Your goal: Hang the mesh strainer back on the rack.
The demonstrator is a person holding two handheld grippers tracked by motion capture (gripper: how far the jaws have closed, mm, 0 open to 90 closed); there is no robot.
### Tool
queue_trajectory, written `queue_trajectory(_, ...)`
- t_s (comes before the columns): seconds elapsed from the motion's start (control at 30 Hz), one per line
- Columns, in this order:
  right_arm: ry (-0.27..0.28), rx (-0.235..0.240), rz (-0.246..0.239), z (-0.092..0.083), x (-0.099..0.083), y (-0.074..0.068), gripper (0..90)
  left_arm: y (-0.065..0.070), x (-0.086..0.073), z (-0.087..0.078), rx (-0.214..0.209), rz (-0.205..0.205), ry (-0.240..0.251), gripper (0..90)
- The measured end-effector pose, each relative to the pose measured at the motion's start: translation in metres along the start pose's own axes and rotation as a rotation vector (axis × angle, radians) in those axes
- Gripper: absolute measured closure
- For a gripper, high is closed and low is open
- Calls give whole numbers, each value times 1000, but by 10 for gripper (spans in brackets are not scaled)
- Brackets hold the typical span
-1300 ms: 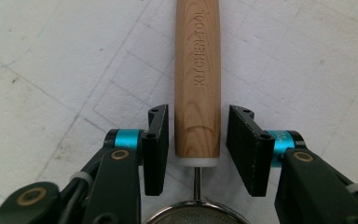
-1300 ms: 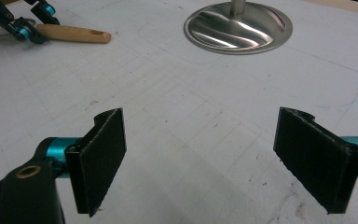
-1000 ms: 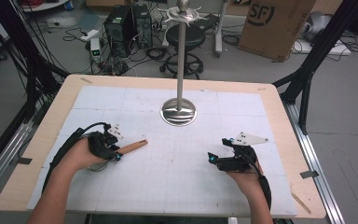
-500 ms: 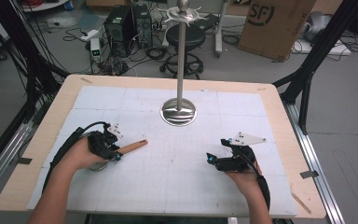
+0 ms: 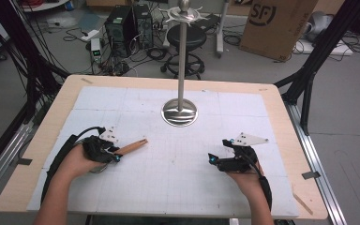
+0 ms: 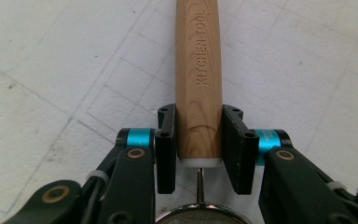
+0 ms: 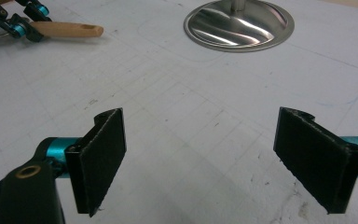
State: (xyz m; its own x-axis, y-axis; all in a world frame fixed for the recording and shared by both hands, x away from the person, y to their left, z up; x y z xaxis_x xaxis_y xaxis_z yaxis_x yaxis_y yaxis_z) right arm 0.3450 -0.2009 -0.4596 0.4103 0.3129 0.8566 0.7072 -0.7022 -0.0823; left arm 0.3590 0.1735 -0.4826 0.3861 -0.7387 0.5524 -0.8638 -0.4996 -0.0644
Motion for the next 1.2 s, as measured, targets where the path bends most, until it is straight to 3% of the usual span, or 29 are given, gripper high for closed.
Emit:
queue_trajectory(0.17, -3, -2, 2, -1, -1, 0, 160, 1, 3, -8, 8, -1, 52, 687)
queue_trajectory(0.43, 0, -2, -4, 0, 0, -1, 160, 6, 6, -24, -12, -16, 194, 687)
queue_trajectory(0.63, 1, 2, -2, -1, 0, -2, 160, 12, 14, -32, -42, -30, 285, 686)
queue_trajectory(0.87, 10, 3, -7, -2, 1, -2, 160, 24, 28, -43, -103, -18, 404, 687)
queue_trajectory(1.2, 16, 5, -5, -3, 2, -3, 160, 43, 47, -48, -146, 12, 494, 686)
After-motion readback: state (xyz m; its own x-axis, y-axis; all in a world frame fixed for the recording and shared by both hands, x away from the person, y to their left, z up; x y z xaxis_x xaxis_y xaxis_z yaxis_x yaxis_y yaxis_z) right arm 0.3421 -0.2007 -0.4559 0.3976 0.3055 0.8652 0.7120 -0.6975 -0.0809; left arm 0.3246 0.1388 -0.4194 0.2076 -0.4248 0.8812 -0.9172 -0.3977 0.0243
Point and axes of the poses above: each handheld gripper's, and its own axes: z roughly forward along the jaws, x roughly out of its top, y roughly to its right, the point moved 8 cm from there along z, roughly forward along the jaws, and after that the axes turned 1 degree about -z, right-handed, at the moved point
